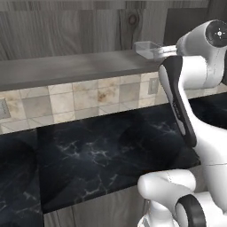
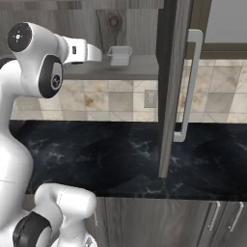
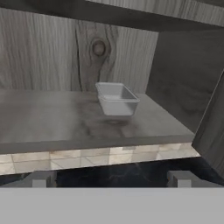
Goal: Retrieve the tupperware and aluminum foil from the cabinet and place them on the dining counter near the plate with avocado and tomato to prepare for storing leftovers.
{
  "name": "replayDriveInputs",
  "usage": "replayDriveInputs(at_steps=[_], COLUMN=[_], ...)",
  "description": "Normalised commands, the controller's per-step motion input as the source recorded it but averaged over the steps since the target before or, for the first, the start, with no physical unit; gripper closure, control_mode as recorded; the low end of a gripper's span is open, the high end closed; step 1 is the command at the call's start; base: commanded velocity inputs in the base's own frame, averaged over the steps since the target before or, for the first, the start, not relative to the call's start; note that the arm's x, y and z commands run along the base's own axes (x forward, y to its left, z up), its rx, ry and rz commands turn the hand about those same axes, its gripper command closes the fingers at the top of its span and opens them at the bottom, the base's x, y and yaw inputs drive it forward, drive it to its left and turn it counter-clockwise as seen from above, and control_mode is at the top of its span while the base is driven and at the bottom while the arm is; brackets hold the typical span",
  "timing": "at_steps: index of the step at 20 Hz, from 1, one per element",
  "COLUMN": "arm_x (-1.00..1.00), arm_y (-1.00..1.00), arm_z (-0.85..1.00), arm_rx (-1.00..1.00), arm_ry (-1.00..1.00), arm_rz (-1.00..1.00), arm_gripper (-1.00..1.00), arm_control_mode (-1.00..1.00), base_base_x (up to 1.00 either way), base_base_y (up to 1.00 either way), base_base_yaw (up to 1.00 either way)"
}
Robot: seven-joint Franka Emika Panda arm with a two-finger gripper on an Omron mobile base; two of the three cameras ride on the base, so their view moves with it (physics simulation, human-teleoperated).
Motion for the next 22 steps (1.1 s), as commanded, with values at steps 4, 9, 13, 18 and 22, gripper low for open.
replayDriveInputs(at_steps=[4, 9, 13, 18, 22], arm_x=[0.34, 0.49, 0.57, 0.67, 0.65], arm_y=[0.00, 0.00, 0.00, 0.00, 0.00], arm_z=[-0.07, -0.21, -0.17, 0.00, 0.00], arm_rx=[0.00, 0.00, 0.00, 0.00, 0.00], arm_ry=[0.00, 0.00, 0.00, 0.00, 0.02], arm_rz=[0.04, 0.05, 0.05, 0.01, 0.00], arm_gripper=[-1.00, -1.00, -1.00, -1.00, -1.00], arm_control_mode=[-1.00, -1.00, -1.00, -1.00, -1.00], base_base_x=[0.00, 0.00, 0.00, 0.00, 0.00], base_base_y=[0.00, 0.00, 0.00, 0.00, 0.00], base_base_yaw=[0.00, 0.00, 0.00, 0.00, 0.00])
